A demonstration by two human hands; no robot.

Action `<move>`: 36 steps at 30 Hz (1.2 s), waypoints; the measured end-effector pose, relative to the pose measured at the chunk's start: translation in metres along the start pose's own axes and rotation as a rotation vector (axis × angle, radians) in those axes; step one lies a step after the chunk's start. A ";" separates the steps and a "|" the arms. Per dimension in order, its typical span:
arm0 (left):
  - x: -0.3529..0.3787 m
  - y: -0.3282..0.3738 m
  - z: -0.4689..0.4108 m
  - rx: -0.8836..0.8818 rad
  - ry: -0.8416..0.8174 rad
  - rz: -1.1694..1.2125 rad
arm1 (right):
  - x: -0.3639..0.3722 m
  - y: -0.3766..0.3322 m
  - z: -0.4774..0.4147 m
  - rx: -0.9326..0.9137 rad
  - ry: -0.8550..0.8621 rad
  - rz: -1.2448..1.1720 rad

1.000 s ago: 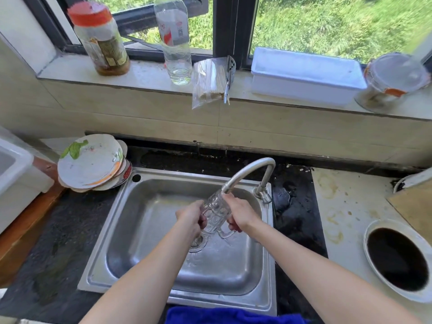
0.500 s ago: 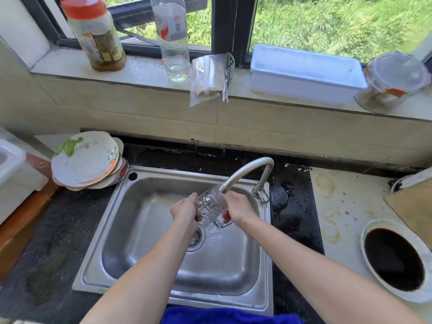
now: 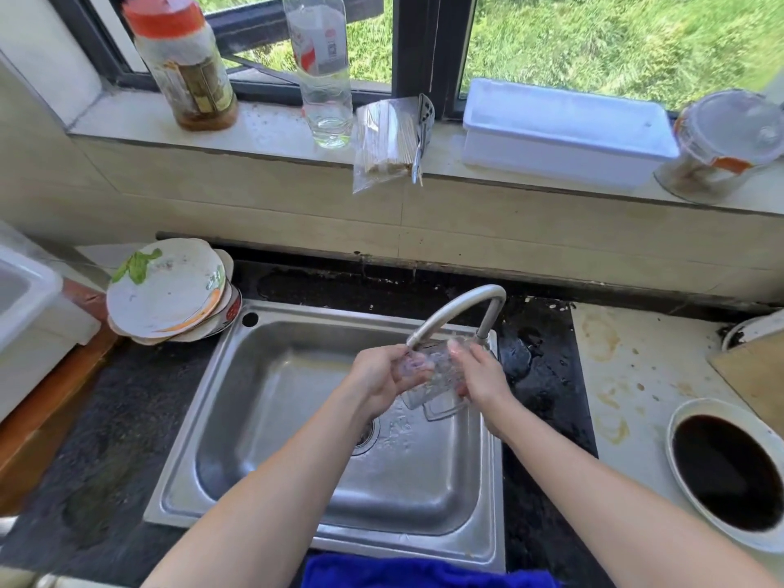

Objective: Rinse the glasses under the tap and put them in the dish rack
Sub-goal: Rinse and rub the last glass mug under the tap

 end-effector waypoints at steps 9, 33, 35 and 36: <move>0.002 0.041 -0.001 0.234 -0.270 -1.253 | 0.032 0.057 0.012 0.646 -0.408 -0.196; -0.060 -0.050 -0.035 -0.129 0.326 -0.055 | 0.002 -0.018 0.023 -0.295 -0.008 0.267; -0.066 -0.055 -0.036 -0.136 0.359 -0.028 | -0.026 -0.018 0.016 -0.284 0.147 0.322; -0.066 -0.057 -0.035 -0.143 0.369 -0.007 | -0.040 -0.017 0.010 -0.272 0.257 0.415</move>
Point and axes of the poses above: each hand's wrist, its own z-axis away from the middle knuckle, its own x-axis out of the palm, y = z × x, the point moved 8 cm from there along -z, towards the middle knuckle, and after that the axes turned 14 degrees about x, right-handed, at the moved point
